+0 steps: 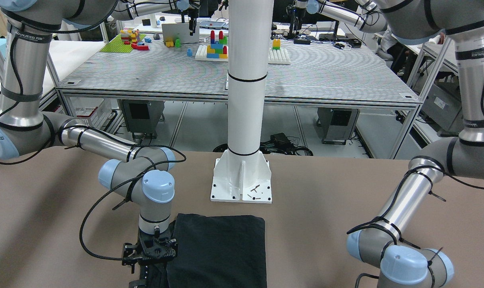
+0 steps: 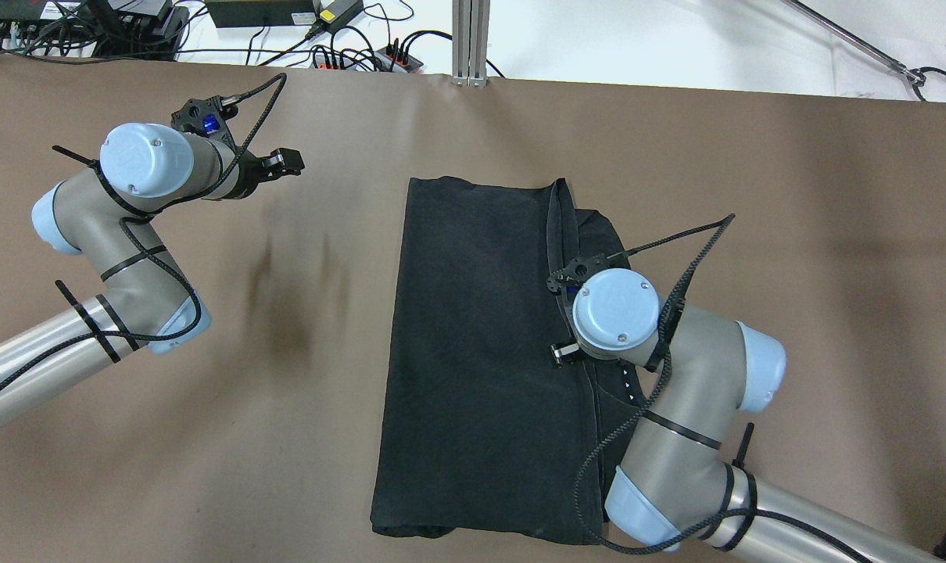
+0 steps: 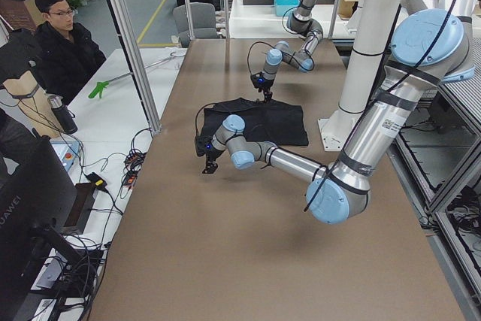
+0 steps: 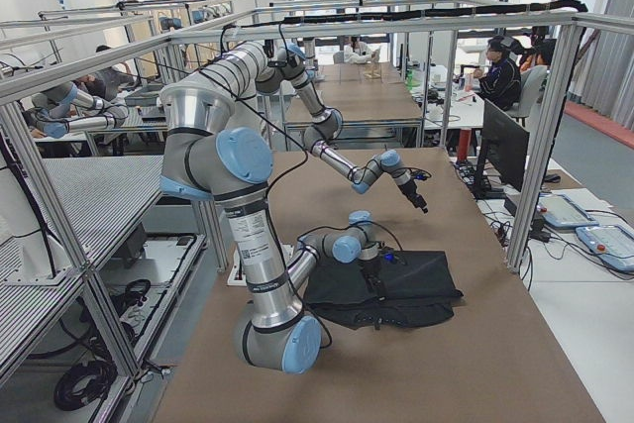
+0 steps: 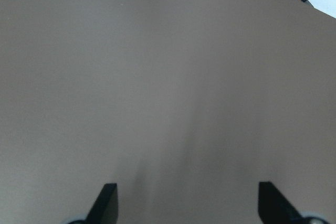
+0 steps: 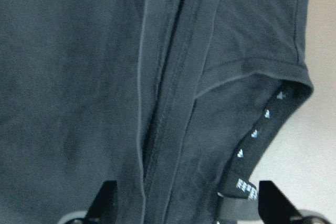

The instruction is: Fold clothes

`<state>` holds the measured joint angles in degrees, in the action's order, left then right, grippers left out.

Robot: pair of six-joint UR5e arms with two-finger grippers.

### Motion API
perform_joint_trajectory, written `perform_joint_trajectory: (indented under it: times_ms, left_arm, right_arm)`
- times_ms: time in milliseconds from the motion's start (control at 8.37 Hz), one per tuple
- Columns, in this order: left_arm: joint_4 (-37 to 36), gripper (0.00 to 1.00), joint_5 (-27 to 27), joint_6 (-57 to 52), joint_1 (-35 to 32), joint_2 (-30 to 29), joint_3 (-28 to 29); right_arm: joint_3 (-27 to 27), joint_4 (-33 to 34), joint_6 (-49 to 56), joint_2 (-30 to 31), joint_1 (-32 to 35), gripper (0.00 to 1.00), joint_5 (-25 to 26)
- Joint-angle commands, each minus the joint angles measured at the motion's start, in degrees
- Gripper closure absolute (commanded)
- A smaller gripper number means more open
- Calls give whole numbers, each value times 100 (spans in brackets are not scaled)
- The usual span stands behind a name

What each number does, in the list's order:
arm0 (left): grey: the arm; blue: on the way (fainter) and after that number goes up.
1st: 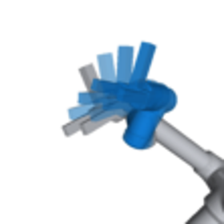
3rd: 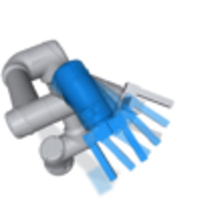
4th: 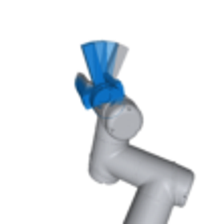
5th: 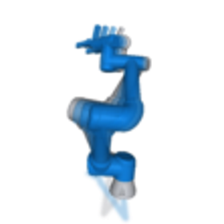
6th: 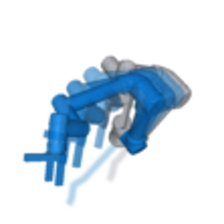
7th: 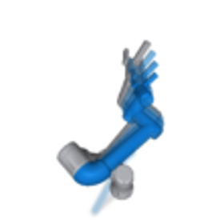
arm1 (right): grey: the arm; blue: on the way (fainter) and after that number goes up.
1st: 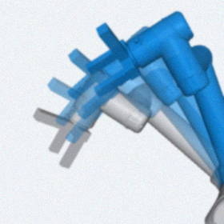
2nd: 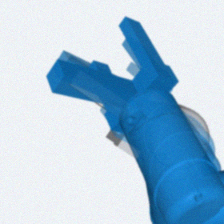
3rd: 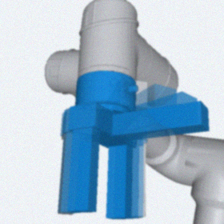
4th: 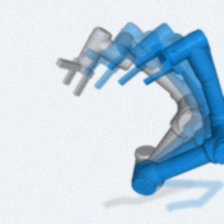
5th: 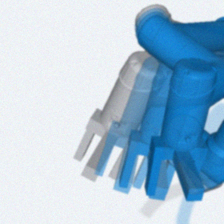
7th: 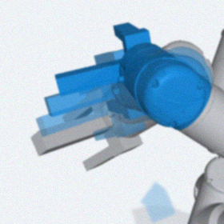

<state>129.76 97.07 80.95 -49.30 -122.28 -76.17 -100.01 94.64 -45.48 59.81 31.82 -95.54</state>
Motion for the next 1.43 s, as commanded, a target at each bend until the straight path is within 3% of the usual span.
perform_joint_trajectory:
  times_ms: [0, 239, 478, 717, 1075, 1194, 1314]
  left_arm:
    - [-3, 6, 5, 0, -1, 2, -3]
    - [5, 6, 5, 0, -1, 46, -3]
    - [6, 6, 5, 0, -1, 55, -3]
    - [6, 6, -4, 0, -1, 55, -12]
    - [6, 6, -12, 0, -1, 46, -12]
    - [6, 6, -12, 9, -1, 38, -47]
    - [6, 6, -4, 9, -1, 55, -134]
  right_arm:
    - [911, -181, -22, -628, 158, 6, 0]
    - [1570, -900, 187, -672, 360, 6, 9]
    - [1696, -1079, 678, -620, 709, 6, -87]
    - [1643, -1149, 1486, -270, 1175, 6, -393]
    - [1582, -1115, 1526, -364, 1257, 6, -598]
    - [1207, -941, 1360, -330, 1248, 6, -598]
    - [786, -713, 540, -269, 1178, 6, -676]
